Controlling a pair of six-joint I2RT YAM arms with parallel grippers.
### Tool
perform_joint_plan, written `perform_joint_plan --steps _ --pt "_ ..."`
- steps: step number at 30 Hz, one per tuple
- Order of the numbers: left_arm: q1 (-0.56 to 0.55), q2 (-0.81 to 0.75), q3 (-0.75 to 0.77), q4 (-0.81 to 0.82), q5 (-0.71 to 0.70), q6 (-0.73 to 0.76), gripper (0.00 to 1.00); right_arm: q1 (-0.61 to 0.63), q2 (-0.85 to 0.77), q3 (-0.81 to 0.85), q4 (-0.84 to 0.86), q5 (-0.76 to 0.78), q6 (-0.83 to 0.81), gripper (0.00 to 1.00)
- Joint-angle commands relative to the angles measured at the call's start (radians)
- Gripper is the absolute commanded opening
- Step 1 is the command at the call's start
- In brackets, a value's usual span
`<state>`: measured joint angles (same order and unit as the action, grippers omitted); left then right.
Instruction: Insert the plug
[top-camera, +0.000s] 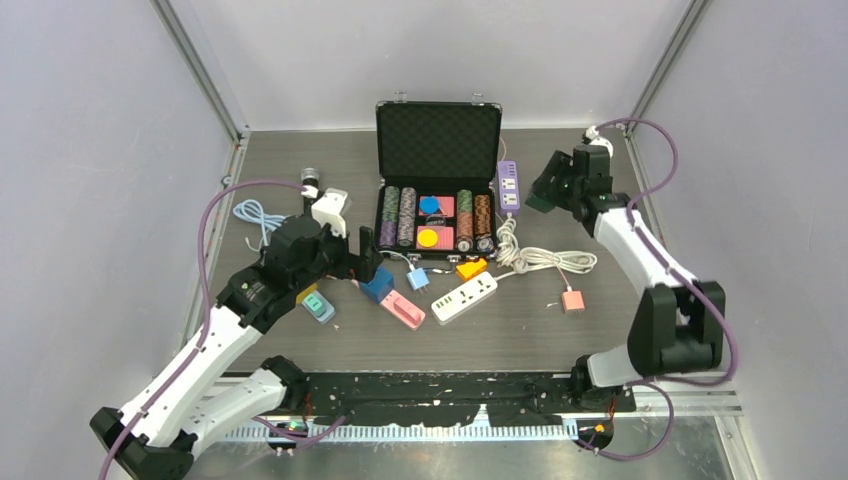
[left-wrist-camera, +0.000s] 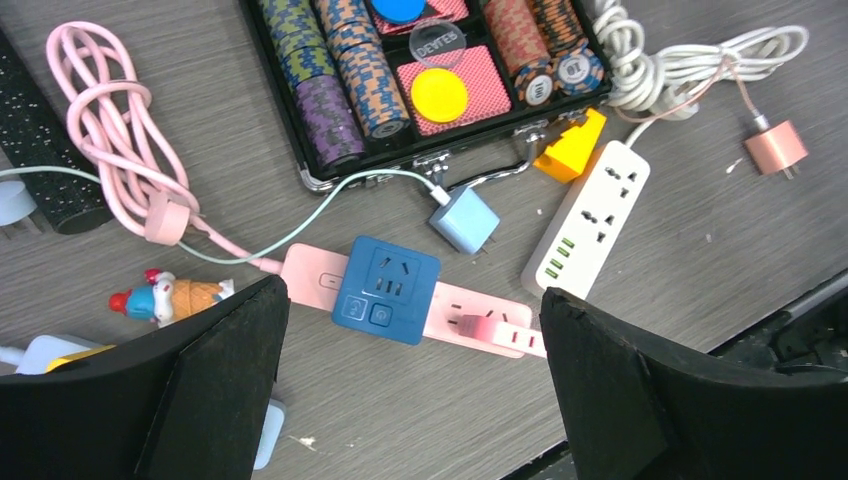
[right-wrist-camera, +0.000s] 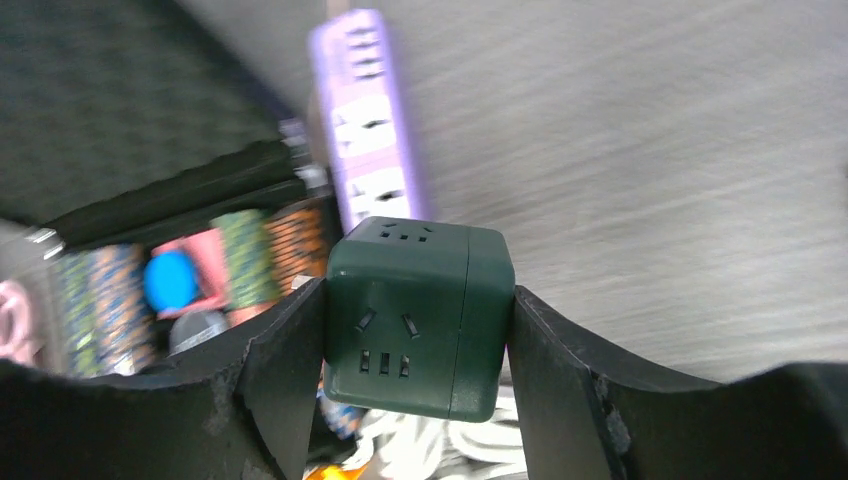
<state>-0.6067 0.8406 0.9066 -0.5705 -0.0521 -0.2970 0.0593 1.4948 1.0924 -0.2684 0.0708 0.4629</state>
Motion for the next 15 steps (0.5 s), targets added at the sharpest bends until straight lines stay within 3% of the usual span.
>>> perform_joint_plan --steps 1,7,15 --pt "0.001 -0.066 0.029 0.118 0.064 -0.043 0.93 0.128 -0.184 -0.062 0.178 -0.119 -0.053 0.38" --pt "0.001 -0.217 -0.111 0.443 0.14 -0.091 0.96 0.373 -0.39 -0.169 0.326 -0.143 -0.041 0.38" --pt "0.002 -0.129 -0.049 0.451 0.162 -0.161 0.97 0.546 -0.498 -0.264 0.616 -0.368 -0.028 0.38"
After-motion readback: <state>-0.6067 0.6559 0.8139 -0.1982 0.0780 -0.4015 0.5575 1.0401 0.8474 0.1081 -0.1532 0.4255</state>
